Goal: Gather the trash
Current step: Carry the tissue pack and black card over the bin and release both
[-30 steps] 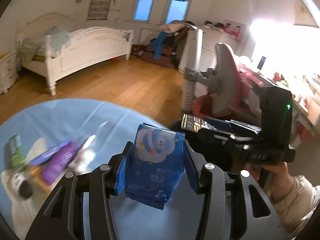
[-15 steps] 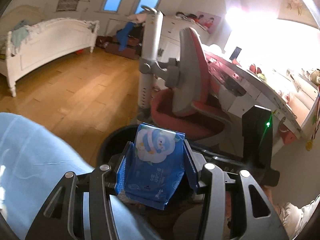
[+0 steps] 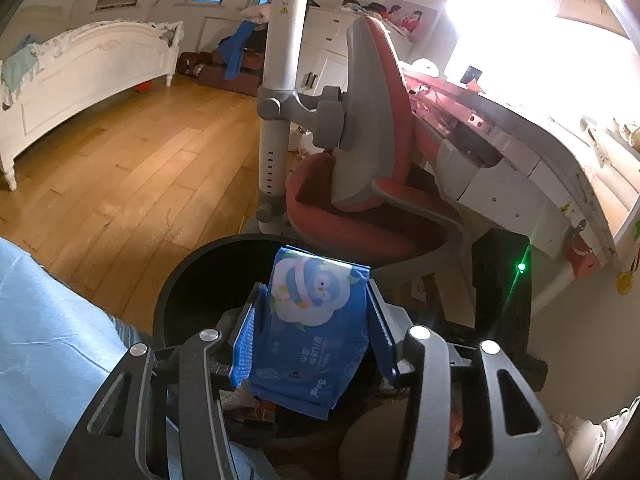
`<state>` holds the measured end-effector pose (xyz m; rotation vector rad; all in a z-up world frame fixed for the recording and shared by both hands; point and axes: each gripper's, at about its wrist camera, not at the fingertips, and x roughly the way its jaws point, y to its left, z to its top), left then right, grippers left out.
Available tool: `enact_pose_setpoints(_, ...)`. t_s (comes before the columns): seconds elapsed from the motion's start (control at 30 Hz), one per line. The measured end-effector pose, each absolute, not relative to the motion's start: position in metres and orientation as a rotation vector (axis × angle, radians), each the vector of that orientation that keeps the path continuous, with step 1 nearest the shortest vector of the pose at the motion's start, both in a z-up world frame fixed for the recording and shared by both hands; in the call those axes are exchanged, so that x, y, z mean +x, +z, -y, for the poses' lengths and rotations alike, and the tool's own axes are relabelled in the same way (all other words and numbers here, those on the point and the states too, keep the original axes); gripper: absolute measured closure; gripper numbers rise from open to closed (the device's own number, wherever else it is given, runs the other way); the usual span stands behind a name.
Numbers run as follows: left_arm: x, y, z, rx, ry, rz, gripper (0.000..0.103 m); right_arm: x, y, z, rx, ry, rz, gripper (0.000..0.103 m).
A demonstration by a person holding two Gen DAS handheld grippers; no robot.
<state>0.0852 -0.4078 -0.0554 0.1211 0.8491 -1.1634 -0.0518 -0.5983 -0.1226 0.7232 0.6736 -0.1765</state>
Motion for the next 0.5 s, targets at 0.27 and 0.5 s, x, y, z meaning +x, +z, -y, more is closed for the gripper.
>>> enact_pose_setpoints(0.27, 0.087, -0.055, 0.414, 0.120, -1.126, -0.841, 0.028, -0.054, -0.124, 0.603, 0.752, -0.203, -0.684, 0.024)
enact_pose_setpoints(0.5, 0.087, -0.049, 0.393, 0.105, -1.104, -0.828, 0.028, -0.054, -0.116, 0.590, 0.720, -0.197, -0.699, 0.024)
